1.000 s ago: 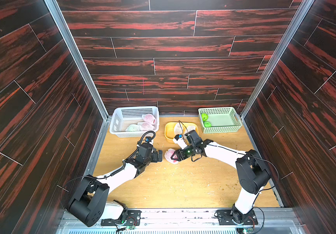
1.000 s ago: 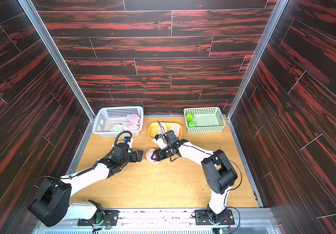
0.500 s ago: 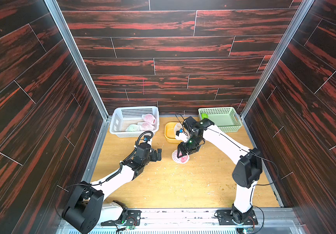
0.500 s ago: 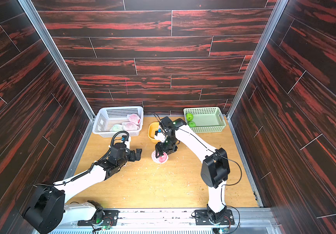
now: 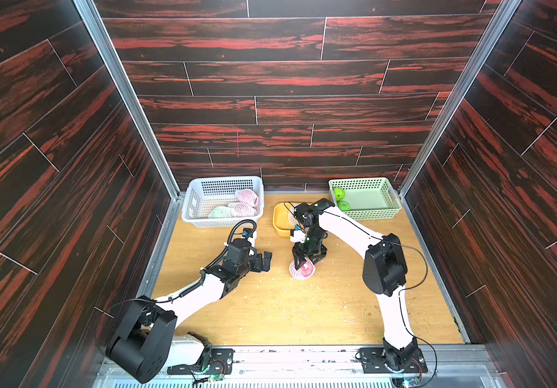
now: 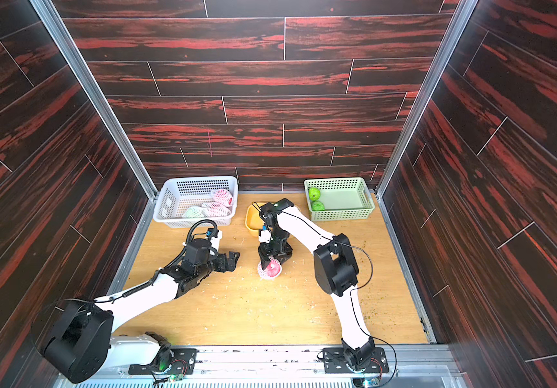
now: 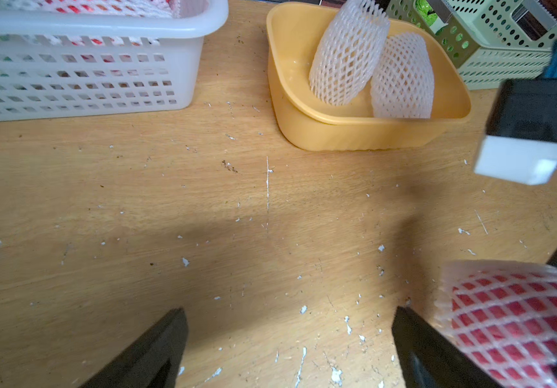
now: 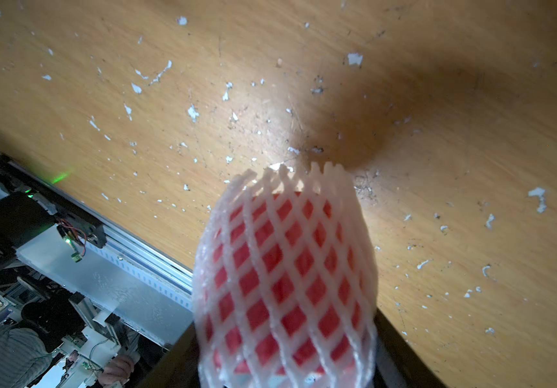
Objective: Remove foam nets from apples
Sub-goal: Remove the foam net from the apple.
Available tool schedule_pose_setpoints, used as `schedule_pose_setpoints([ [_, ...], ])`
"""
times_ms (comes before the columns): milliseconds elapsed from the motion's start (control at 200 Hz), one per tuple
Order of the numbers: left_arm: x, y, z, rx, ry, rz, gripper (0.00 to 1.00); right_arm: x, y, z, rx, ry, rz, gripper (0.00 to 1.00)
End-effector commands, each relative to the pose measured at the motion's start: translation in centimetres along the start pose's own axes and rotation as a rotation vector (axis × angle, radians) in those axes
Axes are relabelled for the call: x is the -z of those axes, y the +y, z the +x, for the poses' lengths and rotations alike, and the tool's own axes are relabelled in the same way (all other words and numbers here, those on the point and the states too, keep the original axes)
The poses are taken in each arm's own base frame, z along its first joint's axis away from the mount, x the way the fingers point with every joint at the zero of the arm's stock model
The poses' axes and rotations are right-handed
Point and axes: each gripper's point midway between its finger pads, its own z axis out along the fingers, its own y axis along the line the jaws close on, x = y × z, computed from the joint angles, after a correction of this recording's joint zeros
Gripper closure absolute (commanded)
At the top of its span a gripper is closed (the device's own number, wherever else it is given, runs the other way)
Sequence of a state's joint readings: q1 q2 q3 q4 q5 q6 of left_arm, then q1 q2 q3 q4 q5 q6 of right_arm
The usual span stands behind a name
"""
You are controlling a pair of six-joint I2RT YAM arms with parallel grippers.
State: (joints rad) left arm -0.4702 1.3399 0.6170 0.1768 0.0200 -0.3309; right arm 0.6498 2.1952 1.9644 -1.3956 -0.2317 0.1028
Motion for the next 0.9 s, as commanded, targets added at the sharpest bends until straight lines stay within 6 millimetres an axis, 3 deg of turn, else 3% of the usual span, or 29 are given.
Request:
schedule_pose_setpoints([
  [0,-0.2,-0.6,-1.0,0.023,-0.026,0.034,0.00,-1.7,-0.4,-0.4,0.008,0.066,0.004,0.36],
  [75,-0.4,-0.6,-0.8,0.022,-0.022,0.032,0.00,-2.3,-0.8,-1.1,0.007,0.070,0.003,0.36],
  [155,-0.5,-0.4,-0.5,0.020,-0.010,0.026,0.00,-2.4,-0.8,-1.9,0.013,0.059,0.001,0.28],
  [271,-0.6,-0.1,-0.3,0.024,-0.007,0.013,0.00,-1.8,-0.7,-3.3,0.031,0.012,0.016,0.19],
  [471,-1.1,-0.2,-0.4,0.015,0.007,0.009,0.00,-0.4,-0.4,-5.8,0.055,-0.071,0.023,0.14],
  [691,-1.3,-0.6,-1.2,0.011,0.003,0.015,0.00,4.0,0.6,-8.4,0.114,-0.243,0.029,0.13],
  [872,-0.1,-0.8,-2.1,0.001,-0.040,0.024,0.00,9.8,2.5,-9.2,0.261,-0.609,-0.022,0.08],
  [892,-0.1,-0.8,-2.1,0.000,-0.045,0.027,0.00,9.7,2.3,-9.0,0.279,-0.642,-0.023,0.08],
])
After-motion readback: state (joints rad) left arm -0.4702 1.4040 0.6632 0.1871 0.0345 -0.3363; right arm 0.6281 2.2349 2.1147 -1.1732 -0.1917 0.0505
